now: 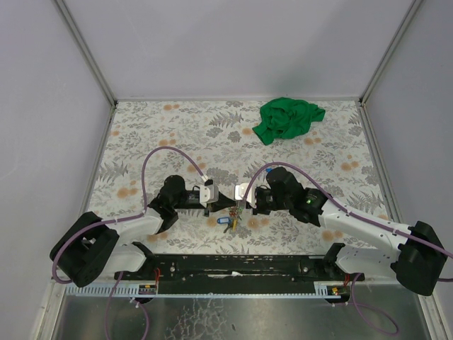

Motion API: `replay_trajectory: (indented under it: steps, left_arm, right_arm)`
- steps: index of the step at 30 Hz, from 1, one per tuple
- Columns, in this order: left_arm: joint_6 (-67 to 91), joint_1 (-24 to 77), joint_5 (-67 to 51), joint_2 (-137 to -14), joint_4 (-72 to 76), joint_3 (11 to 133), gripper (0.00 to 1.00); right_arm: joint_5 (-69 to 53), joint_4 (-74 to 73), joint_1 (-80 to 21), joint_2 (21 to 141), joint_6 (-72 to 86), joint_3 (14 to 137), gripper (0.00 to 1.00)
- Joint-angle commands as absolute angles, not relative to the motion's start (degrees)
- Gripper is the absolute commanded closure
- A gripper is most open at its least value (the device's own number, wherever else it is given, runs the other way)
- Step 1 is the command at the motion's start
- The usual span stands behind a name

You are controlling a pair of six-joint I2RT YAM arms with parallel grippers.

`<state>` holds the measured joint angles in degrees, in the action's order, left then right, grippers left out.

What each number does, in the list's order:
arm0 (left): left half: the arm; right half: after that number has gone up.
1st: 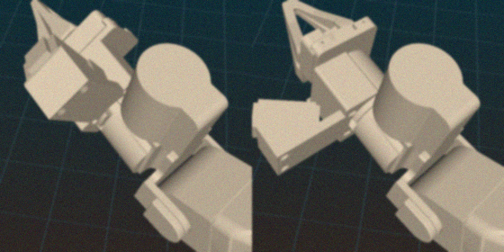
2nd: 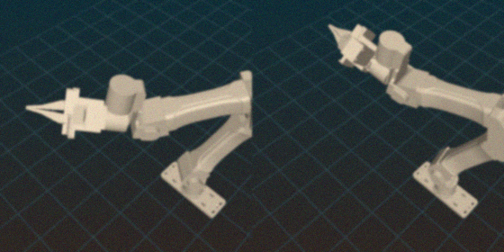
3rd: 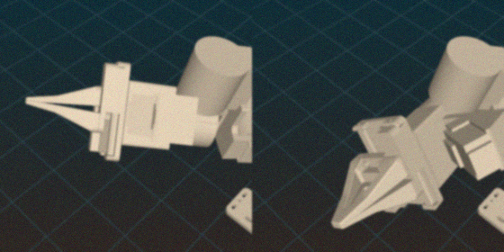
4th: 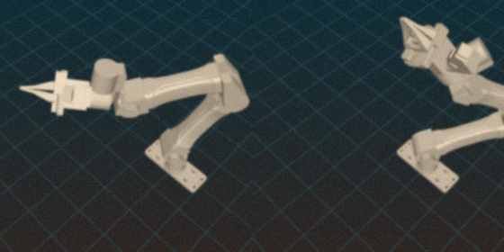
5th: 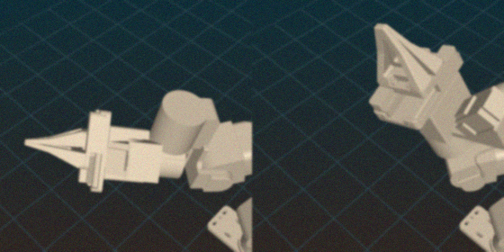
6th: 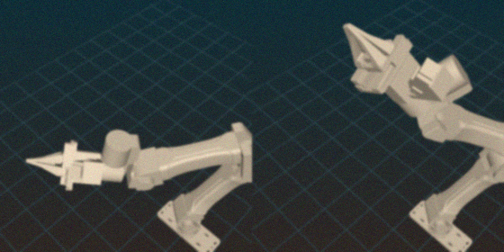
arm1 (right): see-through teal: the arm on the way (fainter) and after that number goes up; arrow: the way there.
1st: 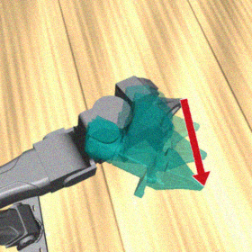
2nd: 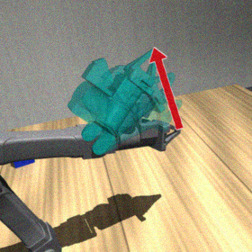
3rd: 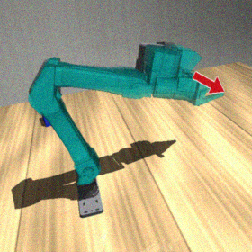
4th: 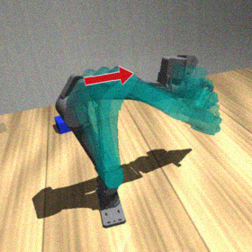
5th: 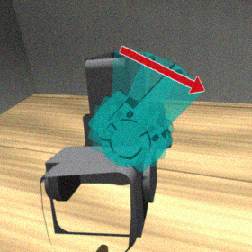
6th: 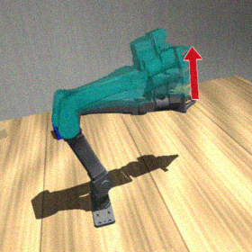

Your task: Put the keys on the keyring

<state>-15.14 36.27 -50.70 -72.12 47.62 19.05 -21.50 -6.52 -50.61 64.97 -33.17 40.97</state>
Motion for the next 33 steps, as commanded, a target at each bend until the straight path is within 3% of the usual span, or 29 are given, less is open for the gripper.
replay_trajectory:
  steps: [1, 33]
  left_arm:
    - [-15.4, 36.7, -52.0, -72.5, 47.7, 20.9, 1.0]
    - [-18.7, 41.1, -43.9, -69.4, 41.6, 22.0, 1.0]
  right_arm:
    - [-22.2, -3.1, -51.9, 64.3, -32.9, 43.4, 1.0]
    - [-19.2, -0.3, -53.6, 64.3, -28.5, 44.6, 1.0]
